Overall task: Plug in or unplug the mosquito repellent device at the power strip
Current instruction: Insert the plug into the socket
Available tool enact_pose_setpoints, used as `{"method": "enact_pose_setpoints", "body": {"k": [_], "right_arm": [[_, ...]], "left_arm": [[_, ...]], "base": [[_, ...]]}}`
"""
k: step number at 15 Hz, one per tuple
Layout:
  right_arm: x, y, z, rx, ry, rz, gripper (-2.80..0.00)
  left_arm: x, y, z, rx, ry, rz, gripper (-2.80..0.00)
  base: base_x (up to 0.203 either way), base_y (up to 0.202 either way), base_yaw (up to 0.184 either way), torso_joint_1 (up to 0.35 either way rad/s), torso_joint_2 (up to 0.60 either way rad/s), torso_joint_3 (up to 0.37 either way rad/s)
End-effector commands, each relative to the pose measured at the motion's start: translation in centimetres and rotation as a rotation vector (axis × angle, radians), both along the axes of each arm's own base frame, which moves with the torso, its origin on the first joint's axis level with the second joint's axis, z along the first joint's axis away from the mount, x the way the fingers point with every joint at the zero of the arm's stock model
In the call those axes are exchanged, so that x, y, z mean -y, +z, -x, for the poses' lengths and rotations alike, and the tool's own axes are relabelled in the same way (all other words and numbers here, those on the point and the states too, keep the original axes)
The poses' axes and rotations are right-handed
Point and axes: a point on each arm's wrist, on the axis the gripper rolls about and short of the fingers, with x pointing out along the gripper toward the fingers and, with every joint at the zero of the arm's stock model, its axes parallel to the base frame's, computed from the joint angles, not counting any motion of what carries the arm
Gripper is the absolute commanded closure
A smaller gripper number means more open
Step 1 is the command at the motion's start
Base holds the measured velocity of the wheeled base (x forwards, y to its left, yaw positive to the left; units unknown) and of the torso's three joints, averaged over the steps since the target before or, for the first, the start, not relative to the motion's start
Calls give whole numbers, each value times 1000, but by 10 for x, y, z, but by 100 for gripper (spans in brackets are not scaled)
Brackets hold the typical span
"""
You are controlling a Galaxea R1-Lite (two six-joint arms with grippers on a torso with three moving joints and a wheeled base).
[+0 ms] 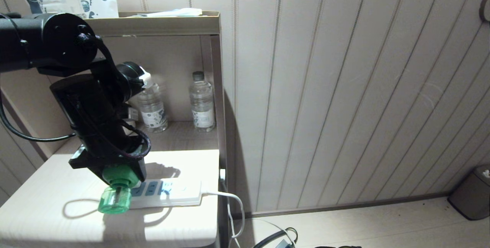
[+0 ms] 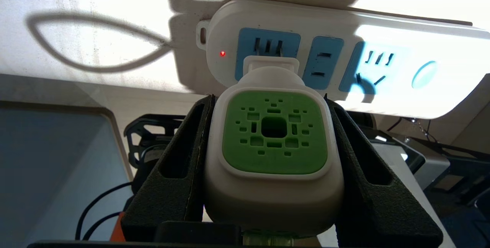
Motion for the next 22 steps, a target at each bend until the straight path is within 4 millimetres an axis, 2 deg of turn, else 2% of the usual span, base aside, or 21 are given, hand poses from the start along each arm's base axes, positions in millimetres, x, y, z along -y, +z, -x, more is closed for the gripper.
{"method": "enact_pose_setpoints", "body": {"k": [1, 22], "right_arm": [[0, 0, 0, 0, 0, 0, 0], [0, 0, 0, 0, 0, 0, 0]], "left_arm": [[-1, 0, 1, -9, 0, -5, 0], [-6, -1, -1, -4, -54, -19, 0]], "base": [[0, 0, 0, 0, 0, 0], [0, 0, 0, 0, 0, 0]]}}
